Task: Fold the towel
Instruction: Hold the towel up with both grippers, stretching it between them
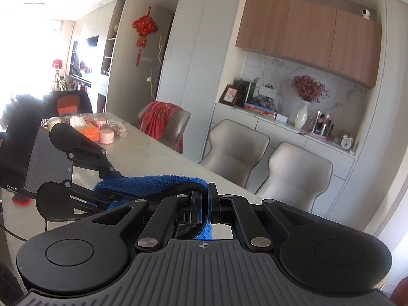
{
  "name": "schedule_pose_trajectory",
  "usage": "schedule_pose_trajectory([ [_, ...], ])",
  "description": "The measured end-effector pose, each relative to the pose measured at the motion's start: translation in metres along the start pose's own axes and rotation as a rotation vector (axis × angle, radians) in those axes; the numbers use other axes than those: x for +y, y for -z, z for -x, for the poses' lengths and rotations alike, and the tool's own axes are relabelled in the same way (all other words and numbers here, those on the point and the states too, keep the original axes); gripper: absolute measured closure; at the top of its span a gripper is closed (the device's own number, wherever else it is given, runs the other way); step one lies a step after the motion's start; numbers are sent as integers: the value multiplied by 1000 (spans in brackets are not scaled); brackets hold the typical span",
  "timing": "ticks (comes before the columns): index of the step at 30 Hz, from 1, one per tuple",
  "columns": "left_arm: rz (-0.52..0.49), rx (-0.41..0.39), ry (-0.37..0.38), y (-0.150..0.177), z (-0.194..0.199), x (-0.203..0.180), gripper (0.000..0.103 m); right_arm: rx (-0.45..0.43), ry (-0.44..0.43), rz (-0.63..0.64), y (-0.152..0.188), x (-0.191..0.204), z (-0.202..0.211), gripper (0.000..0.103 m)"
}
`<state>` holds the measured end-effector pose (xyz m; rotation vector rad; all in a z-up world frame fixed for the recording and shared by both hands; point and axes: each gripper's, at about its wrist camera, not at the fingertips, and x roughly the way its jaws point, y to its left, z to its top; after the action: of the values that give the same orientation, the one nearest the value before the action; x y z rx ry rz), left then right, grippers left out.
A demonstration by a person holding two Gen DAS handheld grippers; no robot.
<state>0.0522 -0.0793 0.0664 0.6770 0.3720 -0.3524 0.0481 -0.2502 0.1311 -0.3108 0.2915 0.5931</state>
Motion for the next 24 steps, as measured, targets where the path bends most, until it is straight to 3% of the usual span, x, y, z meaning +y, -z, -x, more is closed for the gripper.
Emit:
schedule_pose_trajectory([
  [10,-136,-41,-10,-21,17,17,90,-42,40,30,-13,-5,13,100],
  [16,-215,-60,3,-34,16,33,90,-32,52,72,-22,-16,-1,100],
  [24,-312,-18,62,-49,-33,39,90,11,70,125,-25,-36,-33,100],
])
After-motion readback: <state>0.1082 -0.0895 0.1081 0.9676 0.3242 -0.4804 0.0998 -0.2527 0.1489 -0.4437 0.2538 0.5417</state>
